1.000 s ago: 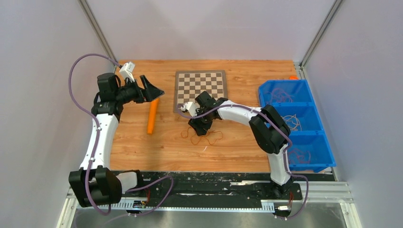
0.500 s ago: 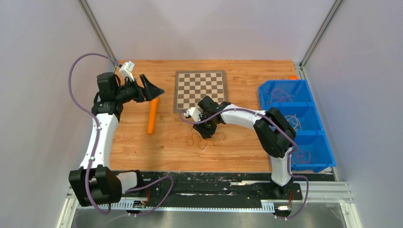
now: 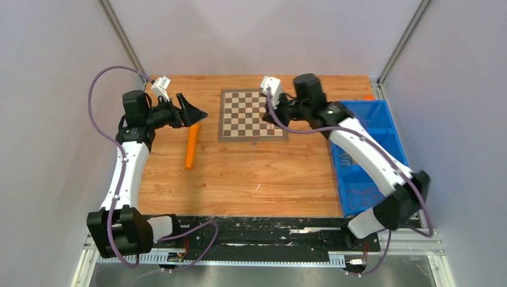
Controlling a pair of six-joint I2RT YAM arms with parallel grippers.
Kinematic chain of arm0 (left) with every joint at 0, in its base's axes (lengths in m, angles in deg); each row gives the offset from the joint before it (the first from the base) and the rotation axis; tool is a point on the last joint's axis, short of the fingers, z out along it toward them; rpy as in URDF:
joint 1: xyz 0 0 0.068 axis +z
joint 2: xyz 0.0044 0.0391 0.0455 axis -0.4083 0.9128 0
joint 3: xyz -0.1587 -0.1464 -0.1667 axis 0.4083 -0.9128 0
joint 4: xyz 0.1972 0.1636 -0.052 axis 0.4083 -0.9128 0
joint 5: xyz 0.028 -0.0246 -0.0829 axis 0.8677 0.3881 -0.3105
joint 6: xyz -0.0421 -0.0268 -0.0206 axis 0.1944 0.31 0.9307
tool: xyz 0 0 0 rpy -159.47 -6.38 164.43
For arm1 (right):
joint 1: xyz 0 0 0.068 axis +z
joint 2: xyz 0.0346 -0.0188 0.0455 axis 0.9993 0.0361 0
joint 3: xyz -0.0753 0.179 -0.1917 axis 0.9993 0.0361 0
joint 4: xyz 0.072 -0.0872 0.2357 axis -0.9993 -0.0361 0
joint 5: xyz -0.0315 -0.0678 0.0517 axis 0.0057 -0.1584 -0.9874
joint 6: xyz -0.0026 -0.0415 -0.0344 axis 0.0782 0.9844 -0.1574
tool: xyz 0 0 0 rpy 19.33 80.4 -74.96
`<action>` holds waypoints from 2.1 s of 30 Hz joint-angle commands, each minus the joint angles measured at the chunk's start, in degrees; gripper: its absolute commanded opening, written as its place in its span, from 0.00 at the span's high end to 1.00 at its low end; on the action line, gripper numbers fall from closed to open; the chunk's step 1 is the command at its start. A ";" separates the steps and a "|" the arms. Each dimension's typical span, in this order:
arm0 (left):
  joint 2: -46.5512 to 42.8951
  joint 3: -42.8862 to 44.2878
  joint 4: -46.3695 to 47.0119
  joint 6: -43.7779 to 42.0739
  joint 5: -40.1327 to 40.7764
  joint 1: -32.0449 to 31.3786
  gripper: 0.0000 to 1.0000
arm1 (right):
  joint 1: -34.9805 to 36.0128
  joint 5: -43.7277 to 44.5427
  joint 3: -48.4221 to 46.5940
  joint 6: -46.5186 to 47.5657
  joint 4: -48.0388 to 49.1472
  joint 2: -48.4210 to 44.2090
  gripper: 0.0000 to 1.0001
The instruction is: Untangle the cables
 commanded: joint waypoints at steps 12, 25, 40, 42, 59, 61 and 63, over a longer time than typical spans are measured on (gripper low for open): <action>5.11 5.15 3.71 -9.19 -2.39 -14.35 0.00 | -12.02 13.86 2.36 4.66 -20.61 -32.01 1.00; 15.11 10.30 9.53 -6.17 -4.31 -20.64 0.00 | -17.36 39.54 12.62 7.73 -37.91 -47.17 1.00; 20.02 11.82 13.78 -3.35 -5.18 -20.92 0.00 | -24.64 59.90 34.87 10.47 -33.83 -51.49 1.00; 20.11 11.65 13.69 -3.44 -5.11 -20.92 0.00 | -25.42 60.67 35.07 10.98 -31.42 -49.94 1.00; 20.55 13.17 13.16 -4.84 -4.67 -21.00 0.00 | -25.75 46.20 42.24 22.16 -30.17 -47.35 1.00; 20.39 13.17 12.64 -5.13 -4.59 -20.96 0.00 | -25.81 47.23 42.80 22.80 -30.65 -47.32 0.98; 20.29 13.33 12.32 -5.02 -4.36 -20.98 0.00 | -25.76 47.37 42.44 22.48 -30.66 -46.89 0.78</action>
